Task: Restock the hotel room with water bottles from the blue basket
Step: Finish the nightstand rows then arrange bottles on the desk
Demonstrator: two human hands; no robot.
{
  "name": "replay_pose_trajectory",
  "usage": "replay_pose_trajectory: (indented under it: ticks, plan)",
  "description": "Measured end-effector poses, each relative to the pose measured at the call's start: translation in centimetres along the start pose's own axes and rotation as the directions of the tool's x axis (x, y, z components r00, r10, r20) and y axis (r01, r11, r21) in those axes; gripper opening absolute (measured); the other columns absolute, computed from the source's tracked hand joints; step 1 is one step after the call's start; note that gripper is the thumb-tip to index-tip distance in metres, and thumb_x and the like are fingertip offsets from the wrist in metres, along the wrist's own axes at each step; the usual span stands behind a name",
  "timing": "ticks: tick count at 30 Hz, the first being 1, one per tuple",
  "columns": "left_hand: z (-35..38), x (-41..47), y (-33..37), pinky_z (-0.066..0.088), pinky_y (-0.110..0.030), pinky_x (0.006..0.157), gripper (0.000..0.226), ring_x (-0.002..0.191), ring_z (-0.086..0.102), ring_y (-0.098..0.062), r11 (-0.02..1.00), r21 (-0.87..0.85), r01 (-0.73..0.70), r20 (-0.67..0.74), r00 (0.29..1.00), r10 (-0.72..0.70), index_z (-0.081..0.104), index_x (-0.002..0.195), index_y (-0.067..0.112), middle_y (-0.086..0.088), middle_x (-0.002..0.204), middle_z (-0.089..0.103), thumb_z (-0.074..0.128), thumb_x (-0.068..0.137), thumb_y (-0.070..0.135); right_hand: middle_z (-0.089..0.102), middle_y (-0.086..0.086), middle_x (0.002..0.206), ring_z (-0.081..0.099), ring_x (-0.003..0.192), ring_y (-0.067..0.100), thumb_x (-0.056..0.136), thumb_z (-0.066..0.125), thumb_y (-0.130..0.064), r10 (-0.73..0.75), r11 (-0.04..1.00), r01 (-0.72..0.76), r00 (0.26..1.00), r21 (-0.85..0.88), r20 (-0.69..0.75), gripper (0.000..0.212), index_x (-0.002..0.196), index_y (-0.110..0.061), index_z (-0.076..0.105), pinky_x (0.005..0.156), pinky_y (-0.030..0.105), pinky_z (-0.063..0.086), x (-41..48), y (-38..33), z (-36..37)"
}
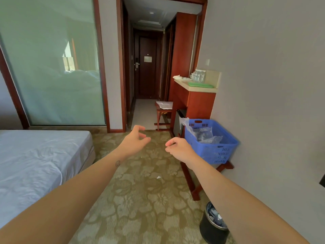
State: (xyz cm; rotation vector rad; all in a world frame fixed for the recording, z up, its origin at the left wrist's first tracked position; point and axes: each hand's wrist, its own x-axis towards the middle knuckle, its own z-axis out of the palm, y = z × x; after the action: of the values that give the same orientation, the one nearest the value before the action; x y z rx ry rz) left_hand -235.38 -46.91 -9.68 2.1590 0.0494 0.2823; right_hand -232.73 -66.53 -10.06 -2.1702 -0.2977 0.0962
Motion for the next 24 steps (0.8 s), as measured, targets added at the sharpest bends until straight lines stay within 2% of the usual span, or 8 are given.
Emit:
replay_pose_trajectory:
  ticks: [5, 10, 12, 16, 18, 21, 24]
  plan:
    - [-1.3, 3.9, -1.9, 0.046, -0.023, 0.065, 0.040, 0.087, 0.062, -0.009, 1.000, 0.006, -0.017, 0.035, 0.999, 0.017, 0.042, 0.132, 0.026, 0.004, 0.117, 0.057, 0.058, 0.095, 0.033, 0.061, -0.003, 0.098, 0.061, 0.091, 0.014, 0.089, 0.061, -0.017, 0.036, 0.999, -0.035, 0.998, 0.025, -0.047, 0.009, 0.096, -0.024, 0.063, 0.068, 0.022, 0.044, 3.7, -0.5, 1.8]
    - [-1.6, 6.7, -3.8, 0.045, -0.020, 0.068, 0.042, 0.092, 0.059, -0.004, 1.000, 0.015, -0.018, 0.065, 0.998, 0.017, 0.042, 0.134, 0.025, 0.004, 0.121, 0.058, 0.057, 0.096, 0.034, 0.063, -0.002, 0.098, 0.060, 0.087, 0.012, 0.089, 0.061, -0.017, 0.074, 0.997, -0.071, 0.995, 0.038, -0.070, 0.010, 0.093, -0.026, 0.063, 0.066, 0.021, 0.044, 6.5, 0.3, 3.0]
    - [-1.4, 7.7, -4.4, 0.047, -0.021, 0.069, 0.042, 0.093, 0.060, -0.005, 1.000, 0.003, -0.013, 0.078, 0.997, 0.012, 0.042, 0.135, 0.025, 0.003, 0.122, 0.058, 0.058, 0.096, 0.033, 0.062, -0.004, 0.094, 0.059, 0.087, 0.012, 0.088, 0.061, -0.016, 0.090, 0.995, -0.086, 0.994, 0.049, -0.065, 0.011, 0.093, -0.025, 0.063, 0.069, 0.021, 0.043, 7.4, 0.6, 3.2]
    - [-0.8, 10.1, -5.0, 0.050, -0.022, 0.069, 0.042, 0.094, 0.060, -0.006, 1.000, -0.009, -0.007, 0.097, 0.995, 0.008, 0.043, 0.135, 0.025, 0.004, 0.123, 0.057, 0.057, 0.097, 0.034, 0.061, -0.006, 0.087, 0.058, 0.080, 0.008, 0.088, 0.061, -0.016, 0.099, 0.994, -0.095, 0.992, 0.051, -0.076, 0.012, 0.094, -0.026, 0.063, 0.066, 0.021, 0.042, 9.9, 1.2, 3.1]
    - [-0.5, 11.3, -5.0, 0.049, -0.021, 0.068, 0.042, 0.094, 0.060, -0.006, 1.000, -0.005, -0.011, 0.113, 0.994, 0.012, 0.043, 0.135, 0.026, 0.005, 0.124, 0.057, 0.057, 0.096, 0.035, 0.063, -0.005, 0.088, 0.060, 0.082, 0.011, 0.089, 0.062, -0.016, 0.098, 0.994, -0.094, 0.991, 0.048, -0.094, 0.012, 0.094, -0.027, 0.062, 0.071, 0.024, 0.047, 11.3, 1.3, 2.8]
    - [-0.2, 13.5, -5.1, 0.047, -0.021, 0.069, 0.041, 0.095, 0.059, -0.005, 1.000, -0.002, -0.013, 0.117, 0.993, 0.013, 0.043, 0.134, 0.026, 0.005, 0.124, 0.057, 0.057, 0.096, 0.035, 0.065, -0.001, 0.096, 0.063, 0.095, 0.019, 0.088, 0.064, -0.018, 0.102, 0.995, -0.099, 0.988, 0.034, -0.120, 0.012, 0.093, -0.028, 0.062, 0.088, 0.037, 0.052, 13.8, 1.3, 2.2]
    - [-0.1, 16.0, -5.1, 0.046, -0.021, 0.068, 0.043, 0.095, 0.060, -0.008, 1.000, -0.014, 0.007, 0.102, 0.995, -0.006, 0.042, 0.136, 0.023, 0.003, 0.124, 0.058, 0.057, 0.097, 0.033, 0.065, 0.001, 0.098, 0.064, 0.099, 0.021, 0.089, 0.064, -0.016, 0.082, 0.995, -0.076, 0.991, 0.058, -0.106, 0.011, 0.095, -0.024, 0.062, 0.094, 0.038, 0.052, 16.5, 1.3, 1.6]
